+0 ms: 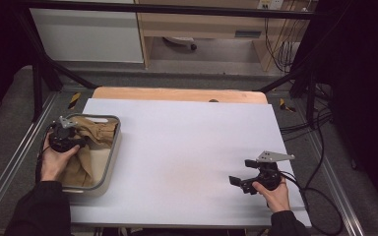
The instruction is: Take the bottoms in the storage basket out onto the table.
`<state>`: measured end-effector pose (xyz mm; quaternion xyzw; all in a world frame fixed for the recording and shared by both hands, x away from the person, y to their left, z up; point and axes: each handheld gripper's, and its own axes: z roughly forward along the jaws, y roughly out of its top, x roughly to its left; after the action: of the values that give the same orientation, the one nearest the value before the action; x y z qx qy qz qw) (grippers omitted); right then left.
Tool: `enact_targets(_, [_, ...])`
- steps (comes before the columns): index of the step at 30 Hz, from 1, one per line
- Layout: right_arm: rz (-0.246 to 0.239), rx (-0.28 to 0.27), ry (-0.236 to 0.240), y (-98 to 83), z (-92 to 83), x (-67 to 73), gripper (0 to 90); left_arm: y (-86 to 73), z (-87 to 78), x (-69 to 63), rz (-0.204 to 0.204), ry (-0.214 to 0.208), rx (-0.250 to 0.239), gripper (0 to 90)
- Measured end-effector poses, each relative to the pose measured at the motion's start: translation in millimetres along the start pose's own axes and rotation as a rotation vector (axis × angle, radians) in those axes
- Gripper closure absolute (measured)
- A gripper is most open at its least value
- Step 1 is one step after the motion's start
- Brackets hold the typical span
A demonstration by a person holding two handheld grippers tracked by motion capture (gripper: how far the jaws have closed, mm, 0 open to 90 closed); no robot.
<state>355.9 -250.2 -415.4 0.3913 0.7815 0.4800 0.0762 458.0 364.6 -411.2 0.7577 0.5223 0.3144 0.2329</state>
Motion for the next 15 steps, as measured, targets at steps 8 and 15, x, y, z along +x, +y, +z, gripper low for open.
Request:
enact_targets(8, [-0.002, -0.007, -0.001, 0.3, -1.2, -0.4, 0.7, -1.7, 9.3, -2.3, -0.026, -0.013, 0.038, 45.1])
enact_targets(15, [0.000, -0.010, -0.003, 0.4, -1.6, -0.3, 0.7, -4.5, 11.4, 0.9, -0.021, 0.002, 0.075, 56.8])
